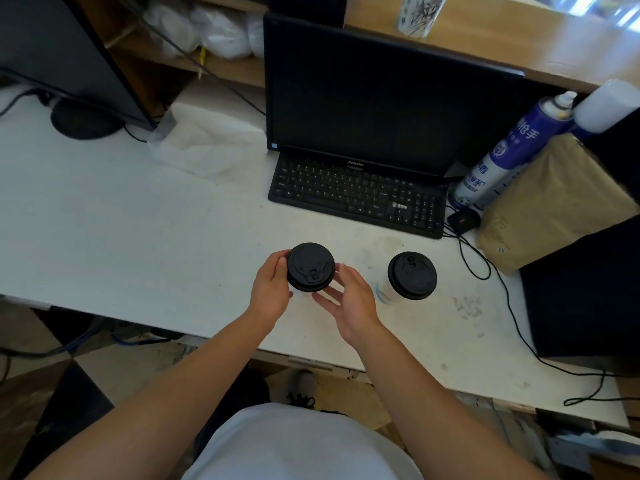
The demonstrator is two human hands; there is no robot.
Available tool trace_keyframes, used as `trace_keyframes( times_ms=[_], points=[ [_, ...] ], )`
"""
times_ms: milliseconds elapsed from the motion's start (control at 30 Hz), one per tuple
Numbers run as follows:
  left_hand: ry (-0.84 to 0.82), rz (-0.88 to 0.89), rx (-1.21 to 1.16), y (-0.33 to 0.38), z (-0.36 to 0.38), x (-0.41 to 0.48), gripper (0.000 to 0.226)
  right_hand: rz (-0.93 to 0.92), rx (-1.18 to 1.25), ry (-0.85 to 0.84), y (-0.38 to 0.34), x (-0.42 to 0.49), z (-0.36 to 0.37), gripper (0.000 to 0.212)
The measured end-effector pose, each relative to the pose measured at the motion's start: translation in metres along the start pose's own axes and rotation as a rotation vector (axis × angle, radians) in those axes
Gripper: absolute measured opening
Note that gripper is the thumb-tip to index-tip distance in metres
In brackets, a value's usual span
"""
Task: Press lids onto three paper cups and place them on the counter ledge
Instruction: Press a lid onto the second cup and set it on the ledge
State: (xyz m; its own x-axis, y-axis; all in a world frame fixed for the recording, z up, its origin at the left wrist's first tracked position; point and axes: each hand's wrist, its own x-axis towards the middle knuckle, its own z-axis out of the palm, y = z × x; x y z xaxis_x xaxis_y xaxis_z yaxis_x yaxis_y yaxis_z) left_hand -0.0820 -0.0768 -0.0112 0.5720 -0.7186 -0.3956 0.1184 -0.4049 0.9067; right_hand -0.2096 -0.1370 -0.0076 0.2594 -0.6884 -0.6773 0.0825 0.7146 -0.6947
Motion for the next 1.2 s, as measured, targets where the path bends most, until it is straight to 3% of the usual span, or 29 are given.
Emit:
trace_keyframes(
  times_ms=[167, 300, 533, 733, 967, 1200],
  points=[
    [0.051, -0.099, -0.035, -0.002, -0.005, -0.001, 0.027, -0.036, 0.013, 0.0, 0.003, -0.003, 0.0, 0.02],
    [0.098, -0.07, 0.105, -0.003, -0.012, 0.001, 0.026, -0.083, -0.02, -0.009, 0.004, 0.002, -0.001, 0.021],
    [0.084, -0.106, 0.188, -0.01, -0.019, 0.0, 0.044, -0.119, -0.105, -0.019, 0.008, 0.006, 0.003, 0.023],
    [0.082, -0.139, 0.138, -0.007, -0.017, -0.005, 0.044, -0.139, -0.141, -0.016, 0.01, 0.003, 0.006, 0.025],
    [0.101, -0.024, 0.205, -0.01, -0.012, -0.012, 0.041, -0.117, -0.208, 0.013, 0.017, 0.008, 0.011, 0.028],
    [0.104, 0.028, 0.245, -0.017, -0.014, -0.008, 0.056, -0.142, -0.308, 0.002, 0.013, 0.011, 0.01, 0.027]
  ],
)
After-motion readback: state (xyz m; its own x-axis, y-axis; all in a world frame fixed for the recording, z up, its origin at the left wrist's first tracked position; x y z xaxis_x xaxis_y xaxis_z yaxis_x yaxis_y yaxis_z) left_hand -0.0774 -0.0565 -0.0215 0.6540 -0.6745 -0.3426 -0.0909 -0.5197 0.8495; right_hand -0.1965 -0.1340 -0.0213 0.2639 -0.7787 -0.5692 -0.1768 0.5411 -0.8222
